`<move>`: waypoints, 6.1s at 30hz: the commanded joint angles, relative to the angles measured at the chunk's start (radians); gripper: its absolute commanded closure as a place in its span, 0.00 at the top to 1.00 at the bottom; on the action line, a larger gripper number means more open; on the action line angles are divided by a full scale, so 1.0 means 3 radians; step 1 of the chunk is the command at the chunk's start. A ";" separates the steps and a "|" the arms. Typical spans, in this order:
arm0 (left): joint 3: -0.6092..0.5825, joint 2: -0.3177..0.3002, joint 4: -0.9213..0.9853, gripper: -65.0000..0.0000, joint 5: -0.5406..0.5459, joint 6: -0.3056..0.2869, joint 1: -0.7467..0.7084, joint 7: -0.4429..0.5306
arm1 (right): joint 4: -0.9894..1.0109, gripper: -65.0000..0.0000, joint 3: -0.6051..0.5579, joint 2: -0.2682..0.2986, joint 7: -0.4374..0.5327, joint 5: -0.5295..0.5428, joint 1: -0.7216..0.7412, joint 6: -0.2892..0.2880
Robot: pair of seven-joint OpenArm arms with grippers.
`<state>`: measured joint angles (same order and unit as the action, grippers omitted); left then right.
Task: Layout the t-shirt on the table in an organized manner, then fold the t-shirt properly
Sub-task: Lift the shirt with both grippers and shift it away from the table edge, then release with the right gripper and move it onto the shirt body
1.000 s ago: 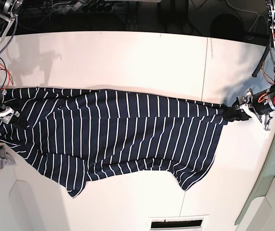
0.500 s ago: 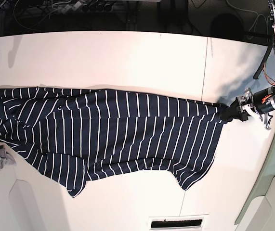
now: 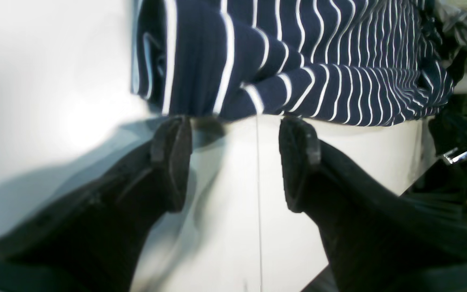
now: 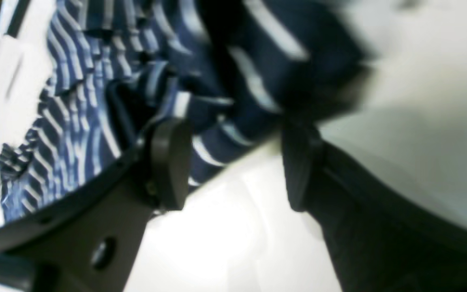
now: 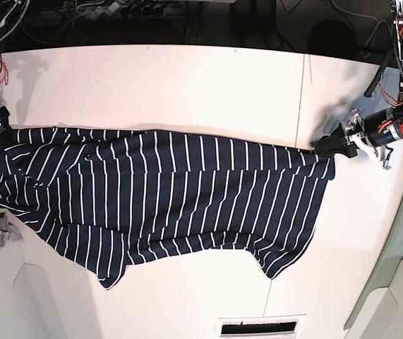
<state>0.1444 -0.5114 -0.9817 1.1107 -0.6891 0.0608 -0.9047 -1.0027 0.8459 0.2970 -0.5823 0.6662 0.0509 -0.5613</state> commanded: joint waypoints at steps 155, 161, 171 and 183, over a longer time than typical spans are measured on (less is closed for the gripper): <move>0.0548 0.0114 -0.2654 0.42 -0.1225 0.0477 -0.1534 0.0759 | -0.0251 0.27 -0.3869 -0.0392 0.1058 -0.2581 0.0936 0.1687; 0.0548 0.0116 -0.2654 0.42 -0.1223 0.0476 -0.1534 0.0762 | -0.0251 0.00 -0.3864 -0.0392 0.1058 -0.2639 0.0936 0.1709; 0.0548 0.0114 -0.2654 0.42 -0.1226 0.0477 -0.1534 0.0785 | -0.0488 0.00 -0.3651 -0.0392 0.1012 -0.2770 0.0949 0.1712; 0.0548 0.0114 -0.2654 0.42 -0.1225 0.0477 -0.1534 0.0832 | -0.0757 0.50 -0.3539 -0.0393 0.0844 -0.2131 0.0946 0.1146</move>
<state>0.3012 -0.4629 -1.7645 0.7292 -0.5392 -0.4015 -0.6796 -1.2179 -0.2199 0.1741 -0.3511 0.0227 0.3103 -0.2203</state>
